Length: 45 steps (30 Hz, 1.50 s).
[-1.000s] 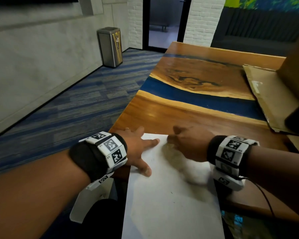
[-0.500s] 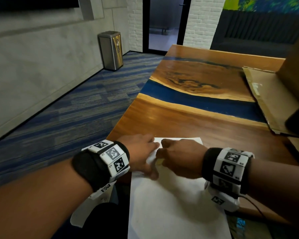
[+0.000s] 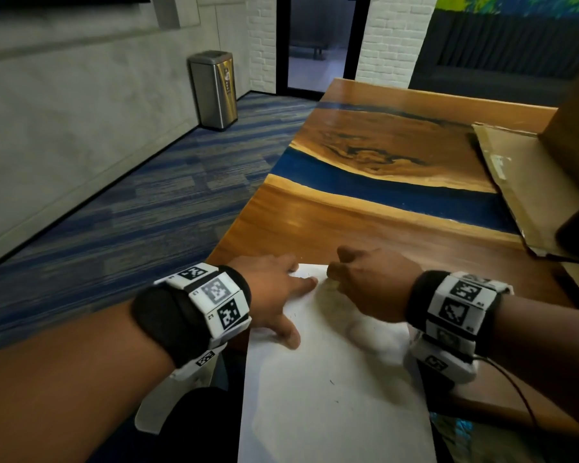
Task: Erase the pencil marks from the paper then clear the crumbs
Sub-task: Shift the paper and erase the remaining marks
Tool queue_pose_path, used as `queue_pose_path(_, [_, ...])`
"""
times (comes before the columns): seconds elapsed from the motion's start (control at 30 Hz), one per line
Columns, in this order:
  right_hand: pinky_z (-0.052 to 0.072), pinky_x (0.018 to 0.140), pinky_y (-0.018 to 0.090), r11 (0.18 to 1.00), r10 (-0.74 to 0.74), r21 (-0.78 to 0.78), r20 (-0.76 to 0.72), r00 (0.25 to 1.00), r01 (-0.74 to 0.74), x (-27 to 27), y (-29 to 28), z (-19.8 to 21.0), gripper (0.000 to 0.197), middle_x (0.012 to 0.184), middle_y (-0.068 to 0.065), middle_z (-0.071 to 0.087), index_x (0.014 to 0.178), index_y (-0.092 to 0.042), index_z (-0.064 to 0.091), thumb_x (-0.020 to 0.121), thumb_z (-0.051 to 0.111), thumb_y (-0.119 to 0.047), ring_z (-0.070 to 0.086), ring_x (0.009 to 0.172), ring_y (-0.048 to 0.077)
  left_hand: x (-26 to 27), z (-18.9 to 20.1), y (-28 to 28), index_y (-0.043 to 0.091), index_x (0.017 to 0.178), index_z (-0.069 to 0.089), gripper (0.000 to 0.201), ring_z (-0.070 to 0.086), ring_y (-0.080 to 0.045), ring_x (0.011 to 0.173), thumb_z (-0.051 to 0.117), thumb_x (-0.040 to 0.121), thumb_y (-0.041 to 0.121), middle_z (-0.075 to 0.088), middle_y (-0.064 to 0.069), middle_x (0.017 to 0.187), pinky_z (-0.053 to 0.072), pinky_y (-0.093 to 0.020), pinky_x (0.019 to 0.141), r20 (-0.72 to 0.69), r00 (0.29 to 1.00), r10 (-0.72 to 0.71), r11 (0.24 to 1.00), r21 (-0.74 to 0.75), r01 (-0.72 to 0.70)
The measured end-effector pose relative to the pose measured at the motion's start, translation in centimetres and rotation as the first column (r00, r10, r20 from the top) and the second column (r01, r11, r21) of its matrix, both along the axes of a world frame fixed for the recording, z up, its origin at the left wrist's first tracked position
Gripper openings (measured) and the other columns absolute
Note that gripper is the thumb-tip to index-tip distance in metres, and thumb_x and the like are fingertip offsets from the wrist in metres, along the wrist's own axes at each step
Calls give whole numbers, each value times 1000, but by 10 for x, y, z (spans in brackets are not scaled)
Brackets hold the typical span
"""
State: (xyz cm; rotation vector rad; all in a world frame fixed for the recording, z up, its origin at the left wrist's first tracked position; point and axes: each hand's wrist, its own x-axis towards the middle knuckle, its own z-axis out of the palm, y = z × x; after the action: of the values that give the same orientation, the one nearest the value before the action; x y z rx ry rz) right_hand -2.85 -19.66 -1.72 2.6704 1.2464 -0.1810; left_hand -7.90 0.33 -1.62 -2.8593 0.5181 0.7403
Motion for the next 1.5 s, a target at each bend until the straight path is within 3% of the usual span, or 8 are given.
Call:
queue_pose_path(0.13, [53, 67, 38, 976, 214, -1, -172, 962, -218, -36, 9, 0, 30, 110, -2, 45, 131, -30, 53, 101, 48, -32, 56, 78, 25, 1, 2, 0, 41, 153, 31, 95, 38, -26, 137, 69, 74, 77, 26, 0, 158, 47, -44, 99, -4, 1000, 16, 1000, -20, -16])
queue_pose_path(0.3, [57, 67, 36, 1000, -22, -10, 4, 1000, 22, 11, -7, 3, 30, 101, -4, 42, 130, -28, 53, 101, 47, -33, 53, 74, 18, 3, 1, -2, 44, 160, 11, 107, 38, -28, 138, 66, 75, 79, 26, -2, 157, 49, -45, 99, -12, 1000, -6, 999, 32, 6])
queue_pose_path(0.47, [53, 65, 38, 981, 188, -23, -165, 968, -194, -32, 3, 4, 28, 105, -5, 40, 129, -32, 53, 101, 47, -33, 56, 78, 22, 6, 3, -5, 43, 155, 24, 100, 46, -27, 123, 71, 73, 76, 37, -3, 140, 52, -45, 92, -19, 1000, -4, 999, 44, 5])
queue_pose_path(0.6, [57, 69, 37, 1000, -17, -23, -2, 1000, 17, 9, -13, 6, 31, 104, -5, 43, 131, -30, 53, 101, 46, -34, 56, 78, 19, 7, 0, -6, 45, 159, 14, 108, 44, -29, 128, 71, 73, 77, 34, -3, 143, 52, -45, 94, -12, 1000, -4, 999, 54, 5])
queue_pose_path(0.77, [56, 69, 42, 978, 194, -46, -167, 967, -204, -37, 2, 4, 27, 103, -6, 35, 127, -30, 53, 101, 47, -33, 56, 79, 24, 8, 1, -7, 44, 152, 29, 99, 47, -27, 115, 72, 69, 77, 39, -2, 128, 53, -45, 87, -16, 1000, -1, 998, 56, 1])
queue_pose_path(0.93, [56, 69, 33, 998, -12, -60, 15, 1000, 12, 8, -17, 9, 33, 104, -5, 41, 133, -28, 52, 101, 50, -31, 53, 76, 16, 10, -1, -8, 50, 157, 11, 110, 45, -29, 123, 71, 69, 78, 36, -3, 138, 52, -46, 90, -29, 1000, 5, 997, 76, -3])
queue_pose_path(1.1, [56, 73, 42, 974, 204, -61, -205, 957, -220, -41, -1, 4, 30, 112, -4, 41, 131, -32, 53, 102, 45, -34, 58, 82, 24, 11, 1, -9, 48, 151, 25, 101, 45, -28, 113, 75, 67, 73, 38, -2, 129, 52, -44, 86, -32, 999, 17, 998, 58, -15])
queue_pose_path(1.5, [55, 71, 36, 993, 99, -59, -94, 991, -105, -11, -11, 6, 29, 108, -3, 44, 130, -31, 53, 102, 47, -34, 54, 81, 19, 11, 0, -10, 49, 156, 16, 107, 43, -29, 119, 75, 70, 73, 35, -3, 135, 51, -46, 89, -49, 999, 9, 997, 81, -5])
